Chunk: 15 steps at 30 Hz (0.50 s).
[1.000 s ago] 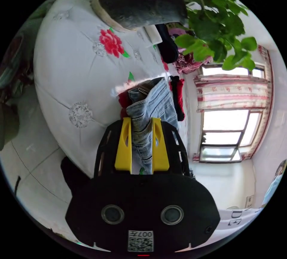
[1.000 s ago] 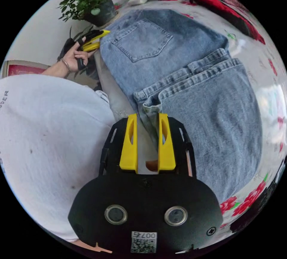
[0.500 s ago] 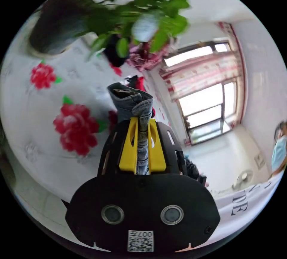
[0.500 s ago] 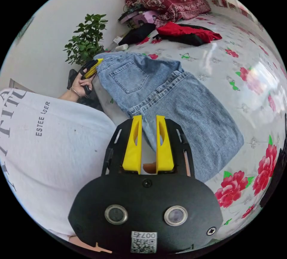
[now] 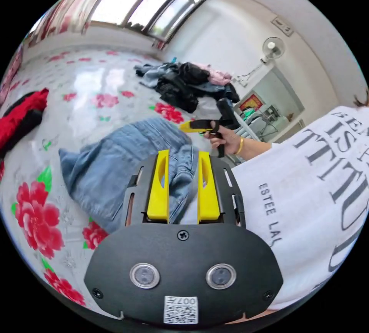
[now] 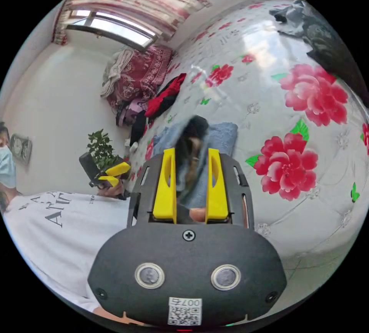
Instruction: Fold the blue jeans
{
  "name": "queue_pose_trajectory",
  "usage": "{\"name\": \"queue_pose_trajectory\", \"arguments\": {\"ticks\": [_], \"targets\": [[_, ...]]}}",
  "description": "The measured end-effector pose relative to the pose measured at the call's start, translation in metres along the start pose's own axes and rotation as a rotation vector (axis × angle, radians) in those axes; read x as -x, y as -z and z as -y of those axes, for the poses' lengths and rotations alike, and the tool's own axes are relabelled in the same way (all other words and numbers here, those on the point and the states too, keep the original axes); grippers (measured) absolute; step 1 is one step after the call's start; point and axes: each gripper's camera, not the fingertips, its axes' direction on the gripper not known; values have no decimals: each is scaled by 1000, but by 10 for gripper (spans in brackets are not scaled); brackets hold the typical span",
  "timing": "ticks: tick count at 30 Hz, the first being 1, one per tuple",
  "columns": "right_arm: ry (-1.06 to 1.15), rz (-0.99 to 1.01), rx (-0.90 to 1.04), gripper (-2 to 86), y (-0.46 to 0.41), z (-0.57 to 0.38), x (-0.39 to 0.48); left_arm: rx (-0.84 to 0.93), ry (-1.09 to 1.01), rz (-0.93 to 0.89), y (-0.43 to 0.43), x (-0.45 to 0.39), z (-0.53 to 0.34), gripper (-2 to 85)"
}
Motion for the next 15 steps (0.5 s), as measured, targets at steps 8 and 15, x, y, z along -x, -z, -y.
{"name": "queue_pose_trajectory", "arguments": {"ticks": [8,15], "targets": [[-219,-2,103,121,-3,-4,-68,-53,569,246,32,111,-55,115],[-203,-11,263,121,-31,28,-77,-4,490,197,6,176,20,127]]}}
